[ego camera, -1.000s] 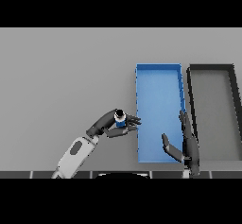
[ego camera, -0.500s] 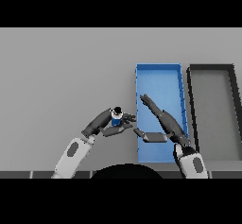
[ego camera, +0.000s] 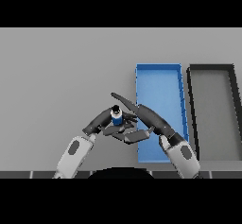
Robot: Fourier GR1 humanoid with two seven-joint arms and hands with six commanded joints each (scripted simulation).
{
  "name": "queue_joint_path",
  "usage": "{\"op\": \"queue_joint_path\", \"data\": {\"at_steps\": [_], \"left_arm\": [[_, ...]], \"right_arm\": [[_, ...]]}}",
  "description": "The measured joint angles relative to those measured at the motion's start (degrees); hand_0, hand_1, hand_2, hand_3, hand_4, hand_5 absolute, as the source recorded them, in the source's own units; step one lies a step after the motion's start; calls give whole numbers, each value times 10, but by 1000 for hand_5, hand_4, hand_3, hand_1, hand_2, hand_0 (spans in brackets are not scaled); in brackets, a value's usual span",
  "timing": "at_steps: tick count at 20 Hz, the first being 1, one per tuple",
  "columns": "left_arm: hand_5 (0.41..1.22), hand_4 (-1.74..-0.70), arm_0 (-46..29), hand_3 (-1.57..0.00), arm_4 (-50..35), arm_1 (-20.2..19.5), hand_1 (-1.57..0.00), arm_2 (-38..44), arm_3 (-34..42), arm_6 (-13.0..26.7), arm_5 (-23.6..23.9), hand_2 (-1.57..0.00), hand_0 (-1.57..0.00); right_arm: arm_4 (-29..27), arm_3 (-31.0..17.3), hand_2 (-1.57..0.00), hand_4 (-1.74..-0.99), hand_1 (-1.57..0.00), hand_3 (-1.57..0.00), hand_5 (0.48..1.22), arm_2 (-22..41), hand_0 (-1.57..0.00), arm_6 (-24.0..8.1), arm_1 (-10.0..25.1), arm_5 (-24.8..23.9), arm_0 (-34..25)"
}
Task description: Pick up the blue pipe and place it into the blue bin.
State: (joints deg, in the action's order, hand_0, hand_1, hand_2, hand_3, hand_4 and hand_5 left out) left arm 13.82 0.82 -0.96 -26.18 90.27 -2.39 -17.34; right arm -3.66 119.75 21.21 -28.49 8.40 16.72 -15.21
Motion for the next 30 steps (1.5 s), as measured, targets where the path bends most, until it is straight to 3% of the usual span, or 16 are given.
{"op": "queue_joint_path", "data": {"at_steps": [3,6,8,9,11,14,16,19,23,27,28,30], "left_arm": [[1221,-1469,-1,-1571,7,3,-1571,9,-7,8,-2,-1571,-1571],[1221,-1465,-3,-1571,21,6,-1571,11,-2,4,-2,-1571,-1571],[1221,-1517,-5,-1571,30,5,-1571,15,-4,14,-6,-1571,-1571],[1221,-1560,-8,-1571,26,7,-1571,16,-3,2,-11,-1571,-1571],[1221,-1622,-15,-1571,39,10,-1571,6,2,31,-10,-1571,-1571],[1221,-1677,-10,-1523,34,17,-1571,18,0,32,-12,-1571,-1571],[1221,-1699,-25,-1502,17,29,-1571,18,4,11,-23,-1571,-1571],[1221,-1718,-18,-1441,17,33,-1571,30,-7,14,-31,-1571,-1571],[1221,-1730,-17,-1428,26,33,-1571,41,4,18,-48,-1571,-1571],[1221,-1724,-23,-1454,46,37,-1571,40,7,15,-31,-1571,-1571],[1221,-1599,-20,-1166,61,33,-1342,42,7,2,-23,-1293,-1462],[1221,-1372,-28,-746,77,25,-858,38,14,-9,-37,-827,-935]], "right_arm": [[-9,-17,-83,-1186,-32,1,521,-3,-23,-36,-3,3,-53],[-16,-50,-166,-1204,-108,-44,497,-2,-69,-43,-10,18,-82],[-14,-72,-377,-1278,-362,-242,485,1,-323,-47,-18,24,-105],[-17,-80,-538,-1331,-530,-401,489,-1,-507,-40,-18,31,-108],[-14,-89,-910,-1467,-877,-762,518,8,-876,-35,-31,30,-115],[-27,-98,-1233,-1581,-1215,-1021,650,9,-1215,-39,-42,27,-122],[-42,-96,-1354,-1628,-1343,-1186,856,15,-1343,-30,-50,18,-111],[-29,-107,-1460,-1680,-1454,-1357,1034,23,-1454,-10,-44,9,-116],[-26,-99,-1526,-1716,-1523,-1484,1144,40,-1523,38,-37,1,-109],[-14,-106,-1552,-1731,-1551,-1535,1190,42,-1551,44,-42,-26,-108],[-9,-105,-1556,-1733,-1555,-1542,1196,44,-1555,56,-41,-31,-106],[-3,-94,-1561,-1736,-1561,-1553,1205,54,-1561,40,-40,-37,-106]]}}
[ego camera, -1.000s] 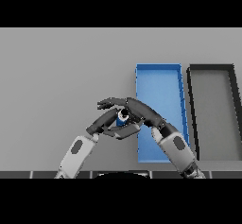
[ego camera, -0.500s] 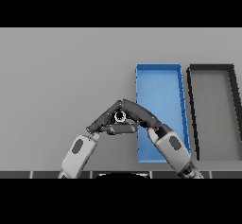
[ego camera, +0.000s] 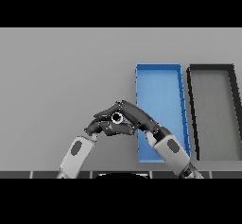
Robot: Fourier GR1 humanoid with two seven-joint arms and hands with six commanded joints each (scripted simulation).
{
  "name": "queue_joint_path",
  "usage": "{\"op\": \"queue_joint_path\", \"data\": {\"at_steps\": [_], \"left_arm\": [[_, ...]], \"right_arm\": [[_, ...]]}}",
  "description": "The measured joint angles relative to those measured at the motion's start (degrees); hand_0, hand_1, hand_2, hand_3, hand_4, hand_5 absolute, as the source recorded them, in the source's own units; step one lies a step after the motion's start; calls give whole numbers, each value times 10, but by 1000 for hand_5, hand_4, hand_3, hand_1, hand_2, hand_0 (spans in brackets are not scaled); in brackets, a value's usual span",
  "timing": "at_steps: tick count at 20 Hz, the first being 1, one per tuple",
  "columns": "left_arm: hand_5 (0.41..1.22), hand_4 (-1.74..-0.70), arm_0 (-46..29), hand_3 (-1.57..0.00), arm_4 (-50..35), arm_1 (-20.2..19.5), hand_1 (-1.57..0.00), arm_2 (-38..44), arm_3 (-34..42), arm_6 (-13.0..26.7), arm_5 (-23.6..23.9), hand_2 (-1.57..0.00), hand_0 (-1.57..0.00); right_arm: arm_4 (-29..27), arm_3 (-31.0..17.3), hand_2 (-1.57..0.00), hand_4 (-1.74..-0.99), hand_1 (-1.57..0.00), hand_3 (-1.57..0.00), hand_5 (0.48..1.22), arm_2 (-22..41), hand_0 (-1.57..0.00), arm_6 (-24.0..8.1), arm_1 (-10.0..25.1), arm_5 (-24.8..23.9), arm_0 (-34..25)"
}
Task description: Pick up the blue pipe and place it into the blue bin.
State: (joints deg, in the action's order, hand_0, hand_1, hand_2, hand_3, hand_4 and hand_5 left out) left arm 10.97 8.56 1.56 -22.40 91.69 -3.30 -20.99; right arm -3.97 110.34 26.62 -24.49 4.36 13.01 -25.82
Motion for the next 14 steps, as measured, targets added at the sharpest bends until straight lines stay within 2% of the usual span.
{"op": "queue_joint_path", "data": {"at_steps": [1,2,3,5,8,9,10,12,13,14], "left_arm": [[1221,-1282,8,-596,-3,-2,-687,2,-3,15,-20,-662,-748],[1221,-1206,9,-477,-1,-8,-549,6,-3,12,-36,-529,-598],[1132,-1136,6,-381,9,-10,-439,7,-6,2,-46,-423,-478],[938,-1047,9,-244,26,-3,-281,10,-5,20,-45,-270,-306],[704,-980,7,-124,15,1,-143,19,-1,62,-41,-138,-156],[647,-970,1,-99,9,4,-114,19,3,59,-42,-110,-125],[603,-969,2,-79,2,6,-91,24,2,78,-42,-88,-100],[538,-955,-3,-50,7,6,-58,22,-3,73,-38,-56,-63],[513,-947,-2,-40,12,2,-46,21,3,75,-36,-45,-50],[495,-938,-3,-32,18,3,-37,19,1,69,-31,-35,-40]], "right_arm": [[-1,1,-1563,-1737,-1563,-1556,1208,-2,-1563,-17,-1,-2,-3],[-2,1,-1565,-1738,-1565,-1559,1211,-3,-1565,-32,-4,-3,-7],[1,4,-1566,-1738,-1566,-1562,1213,-4,-1566,-44,-5,-3,-5],[12,10,-1568,-1739,-1568,-1565,1216,-1,-1568,-54,-8,-5,-2],[25,3,-1569,-1740,-1569,-1568,1218,-1,-1569,-39,-13,-5,-2],[31,6,-1570,-1740,-1570,-1569,1219,2,-1570,-43,-18,-9,0],[35,8,-1570,-1740,-1570,-1569,1219,2,-1570,-30,-13,-6,7],[22,6,-1570,-1741,-1570,-1570,1220,-8,-1570,-42,-18,-5,5],[21,7,-1570,-1741,-1570,-1570,1220,-8,-1570,-31,-22,-5,9],[19,12,-1571,-1741,-1571,-1570,1220,-8,-1571,-32,-27,-7,10]]}}
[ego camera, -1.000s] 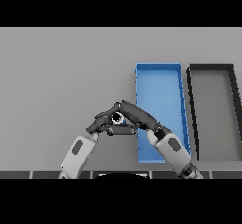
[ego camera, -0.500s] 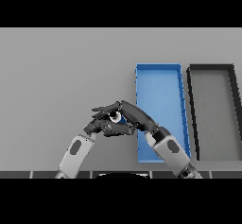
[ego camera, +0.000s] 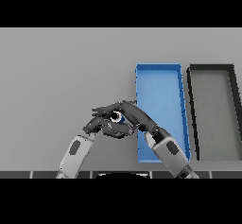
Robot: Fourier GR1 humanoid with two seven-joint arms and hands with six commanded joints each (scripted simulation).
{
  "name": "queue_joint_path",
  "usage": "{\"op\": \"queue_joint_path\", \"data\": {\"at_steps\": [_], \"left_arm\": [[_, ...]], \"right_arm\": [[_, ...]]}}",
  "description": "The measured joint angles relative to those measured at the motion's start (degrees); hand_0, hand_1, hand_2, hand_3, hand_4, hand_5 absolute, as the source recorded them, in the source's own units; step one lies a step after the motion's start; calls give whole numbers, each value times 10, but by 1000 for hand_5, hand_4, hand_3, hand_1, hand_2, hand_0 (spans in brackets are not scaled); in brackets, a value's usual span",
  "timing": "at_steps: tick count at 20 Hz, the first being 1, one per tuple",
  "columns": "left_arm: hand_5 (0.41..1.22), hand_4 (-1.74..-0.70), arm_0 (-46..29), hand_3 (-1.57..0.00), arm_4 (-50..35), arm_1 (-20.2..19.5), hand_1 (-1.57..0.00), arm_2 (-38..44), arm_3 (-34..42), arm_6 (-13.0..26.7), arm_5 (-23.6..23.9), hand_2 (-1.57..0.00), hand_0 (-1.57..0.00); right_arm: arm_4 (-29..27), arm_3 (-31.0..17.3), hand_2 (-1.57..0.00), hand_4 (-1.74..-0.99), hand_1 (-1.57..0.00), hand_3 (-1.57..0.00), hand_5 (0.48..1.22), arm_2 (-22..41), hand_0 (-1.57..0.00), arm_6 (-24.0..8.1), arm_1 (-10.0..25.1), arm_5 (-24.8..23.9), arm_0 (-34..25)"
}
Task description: Pick up the blue pipe and place it into the blue bin.
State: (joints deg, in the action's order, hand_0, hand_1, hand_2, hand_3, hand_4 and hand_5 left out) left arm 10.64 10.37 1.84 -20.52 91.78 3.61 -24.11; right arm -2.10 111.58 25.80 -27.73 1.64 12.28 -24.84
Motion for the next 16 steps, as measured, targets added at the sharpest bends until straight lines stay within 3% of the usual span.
{"op": "queue_joint_path", "data": {"at_steps": [1,3,5,7,9,11,13,16], "left_arm": [[484,-928,0,-25,3,1,-29,-2,-2,-6,2,-28,-32],[474,-916,1,-16,3,1,-18,0,-8,3,3,-18,-20],[464,-909,2,-10,2,3,-11,-2,-8,6,1,-11,-12],[450,-907,4,-6,2,1,-7,0,-6,10,4,-7,-8],[441,-906,-2,-3,-4,-2,-4,-2,5,15,-2,-4,-5],[435,-905,6,-2,-5,1,-2,1,-5,30,-4,-2,-3],[432,-902,1,-1,-4,-3,-1,0,-3,31,-6,-1,-1],[425,-890,2,0,2,-6,0,-1,-2,29,-3,0,0]], "right_arm": [[-20,-3,-1571,-1741,-1571,-1570,1220,-12,-1571,-19,-10,-2,-10],[-55,6,-1571,-1741,-1571,-1571,1221,-30,-1571,-27,-20,-4,-18],[-91,12,-1571,-1741,-1571,-1571,1221,-63,-1571,-72,-29,-25,-52],[-138,6,-1571,-1741,-1571,-1571,1221,-78,-1571,-72,-6,-53,-89],[-210,-4,-1571,-1741,-1571,-1571,1221,-104,-1571,-72,43,-82,-157],[-259,-10,-1571,-1741,-1571,-1571,1221,-149,-1571,-65,70,-91,-223],[-245,-26,-1571,-1741,-1571,-1571,1221,-192,-1571,-62,100,-125,-274],[-226,-65,-1571,-1741,-1571,-1571,1221,-225,-1571,-72,158,-166,-301]]}}
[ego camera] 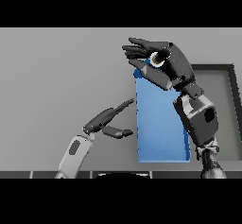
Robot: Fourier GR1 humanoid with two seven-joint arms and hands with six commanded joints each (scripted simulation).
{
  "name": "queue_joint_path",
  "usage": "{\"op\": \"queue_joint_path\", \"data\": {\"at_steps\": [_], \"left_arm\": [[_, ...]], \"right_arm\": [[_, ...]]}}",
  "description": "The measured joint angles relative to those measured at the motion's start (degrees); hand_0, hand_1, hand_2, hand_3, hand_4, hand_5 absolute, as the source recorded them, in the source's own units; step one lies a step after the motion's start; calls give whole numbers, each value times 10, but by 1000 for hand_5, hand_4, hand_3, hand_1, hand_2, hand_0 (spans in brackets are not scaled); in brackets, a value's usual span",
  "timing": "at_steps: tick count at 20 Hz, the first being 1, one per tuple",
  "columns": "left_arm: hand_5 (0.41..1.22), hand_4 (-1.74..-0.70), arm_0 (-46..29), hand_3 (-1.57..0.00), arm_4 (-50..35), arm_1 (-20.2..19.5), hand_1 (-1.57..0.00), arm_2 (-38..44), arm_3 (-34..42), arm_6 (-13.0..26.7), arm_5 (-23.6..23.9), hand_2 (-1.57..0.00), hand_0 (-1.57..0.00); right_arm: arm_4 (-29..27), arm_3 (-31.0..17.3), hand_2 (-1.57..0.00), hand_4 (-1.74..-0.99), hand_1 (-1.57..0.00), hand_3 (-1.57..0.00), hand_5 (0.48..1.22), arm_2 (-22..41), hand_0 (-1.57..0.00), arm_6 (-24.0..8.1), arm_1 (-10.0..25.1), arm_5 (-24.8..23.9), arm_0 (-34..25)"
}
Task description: Pick up the blue pipe and place it into the blue bin.
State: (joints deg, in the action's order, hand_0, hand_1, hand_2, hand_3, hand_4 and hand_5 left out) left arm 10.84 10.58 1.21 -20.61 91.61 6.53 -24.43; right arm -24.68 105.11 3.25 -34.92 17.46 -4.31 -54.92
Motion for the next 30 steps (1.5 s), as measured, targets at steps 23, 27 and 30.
{"op": "queue_joint_path", "data": {"at_steps": [23,27,30], "left_arm": [[420,-887,-16,1,-2,-10,1,-4,9,-5,-2,1,1],[421,-883,-23,1,3,-6,1,-13,15,-5,1,1,1],[422,-878,-14,1,4,-7,1,-8,9,-4,2,1,1]], "right_arm": [[-33,46,-1571,-1741,-1571,-1255,1221,76,-1571,0,195,-226,466],[-63,34,-1571,-1741,-1548,-847,1221,169,-1571,8,274,-318,466],[-111,-4,-856,-1503,-855,-504,1221,221,-937,0,313,-353,443]]}}
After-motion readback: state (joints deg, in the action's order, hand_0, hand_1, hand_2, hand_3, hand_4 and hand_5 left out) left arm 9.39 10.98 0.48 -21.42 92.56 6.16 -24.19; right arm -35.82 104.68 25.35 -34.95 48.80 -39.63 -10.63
